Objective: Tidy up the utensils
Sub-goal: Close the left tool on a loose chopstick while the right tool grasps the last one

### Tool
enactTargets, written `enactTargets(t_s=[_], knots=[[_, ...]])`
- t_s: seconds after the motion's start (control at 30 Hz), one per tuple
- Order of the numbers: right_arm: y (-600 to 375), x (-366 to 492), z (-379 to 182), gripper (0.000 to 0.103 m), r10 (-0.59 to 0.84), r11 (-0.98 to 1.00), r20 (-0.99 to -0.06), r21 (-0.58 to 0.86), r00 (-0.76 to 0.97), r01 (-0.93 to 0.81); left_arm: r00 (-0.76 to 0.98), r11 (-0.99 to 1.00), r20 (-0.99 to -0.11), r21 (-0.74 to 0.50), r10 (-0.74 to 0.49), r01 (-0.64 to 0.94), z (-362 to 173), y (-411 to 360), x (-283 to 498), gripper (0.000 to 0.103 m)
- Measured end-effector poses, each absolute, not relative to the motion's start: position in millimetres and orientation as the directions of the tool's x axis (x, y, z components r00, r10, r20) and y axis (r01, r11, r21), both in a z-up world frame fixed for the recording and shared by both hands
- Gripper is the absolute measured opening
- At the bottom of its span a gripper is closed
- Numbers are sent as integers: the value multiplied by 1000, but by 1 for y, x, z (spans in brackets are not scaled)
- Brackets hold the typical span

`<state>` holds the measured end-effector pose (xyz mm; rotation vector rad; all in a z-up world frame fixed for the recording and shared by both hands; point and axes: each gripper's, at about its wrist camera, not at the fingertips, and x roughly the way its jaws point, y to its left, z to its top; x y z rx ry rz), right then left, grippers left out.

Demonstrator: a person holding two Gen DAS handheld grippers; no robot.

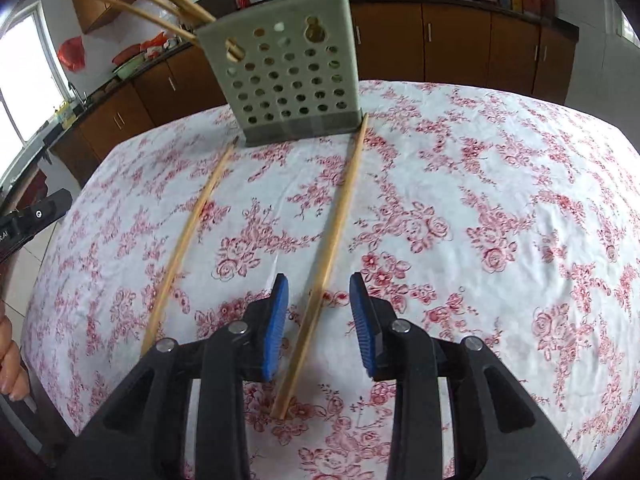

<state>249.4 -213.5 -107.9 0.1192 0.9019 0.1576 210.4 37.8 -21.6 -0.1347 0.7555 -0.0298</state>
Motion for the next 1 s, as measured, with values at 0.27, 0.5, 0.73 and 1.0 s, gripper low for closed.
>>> enactTargets(t_s=[0.27,0.5,0.73,1.0], knots=[[-232,257,-112,8,108,991,-774,133,624,-7,706,988,-696,-147,-132,40,-42,19,202,32],[-300,270,-113,8,-8,968,-780,152,626,201,668,980,-717,-147,-200,137,-52,-13,200,37],[-318,265,-114,8,-9,961,-781,166,625,220,619,982,-767,-81,-169,168,-71,-38,202,37],[-301,267,-114,8,13,976,-777,146,630,160,611,993,-787,-25,-90,115,-84,-38,214,8]])
